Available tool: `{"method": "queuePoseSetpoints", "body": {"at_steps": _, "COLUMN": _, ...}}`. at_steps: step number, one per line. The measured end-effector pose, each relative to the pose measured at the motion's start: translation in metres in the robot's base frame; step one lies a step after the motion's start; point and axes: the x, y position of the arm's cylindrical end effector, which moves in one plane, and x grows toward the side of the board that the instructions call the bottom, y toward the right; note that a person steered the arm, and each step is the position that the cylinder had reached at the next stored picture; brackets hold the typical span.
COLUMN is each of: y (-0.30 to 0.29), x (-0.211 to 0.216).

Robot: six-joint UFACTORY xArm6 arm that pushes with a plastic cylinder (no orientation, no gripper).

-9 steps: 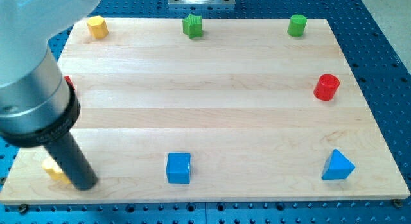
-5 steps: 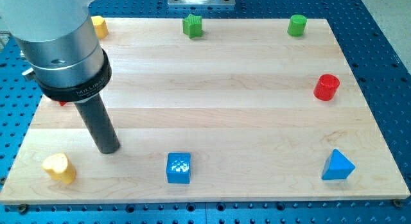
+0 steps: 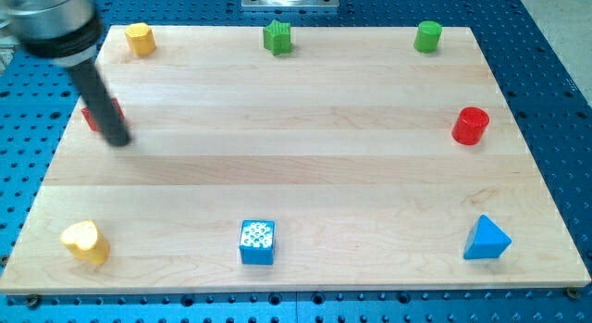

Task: Place the red star bottom right to the yellow hexagon

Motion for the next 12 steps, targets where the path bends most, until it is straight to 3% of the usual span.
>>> {"method": "queuePoseSetpoints", "body": {"at_steps": 1, "y": -0.022, "x": 0.049}}
{"method": "queuePoseSetpoints", "body": {"at_steps": 2, "y": -0.062, "x": 0.036}}
{"method": "queuePoseSetpoints", "body": {"at_steps": 3, "y": -0.003, "x": -0.028}}
{"method": "queuePoseSetpoints", "body": {"at_steps": 4, "y": 0.047, "x": -0.052}}
{"method": "queuePoseSetpoints", "body": {"at_steps": 5, "y": 0.009, "x": 0.004}}
{"method": "queuePoseSetpoints", "body": {"at_steps": 6, "y": 0.000, "x": -0.048}}
{"method": "queuePoseSetpoints", "body": {"at_steps": 7, "y": 0.042, "x": -0.098}}
{"method": "queuePoseSetpoints", "body": {"at_steps": 8, "y": -0.015, "x": -0.050}}
{"method": "queuePoseSetpoints", "body": {"at_steps": 9, "y": -0.033, "x": 0.002}}
{"method": "queuePoseSetpoints", "body": {"at_steps": 10, "y": -0.061, "x": 0.024}}
{"method": "queuePoseSetpoints", "body": {"at_steps": 11, "y": -0.092, "x": -0.050}}
{"method": "queuePoseSetpoints", "body": {"at_steps": 12, "y": -0.004, "x": -0.076}}
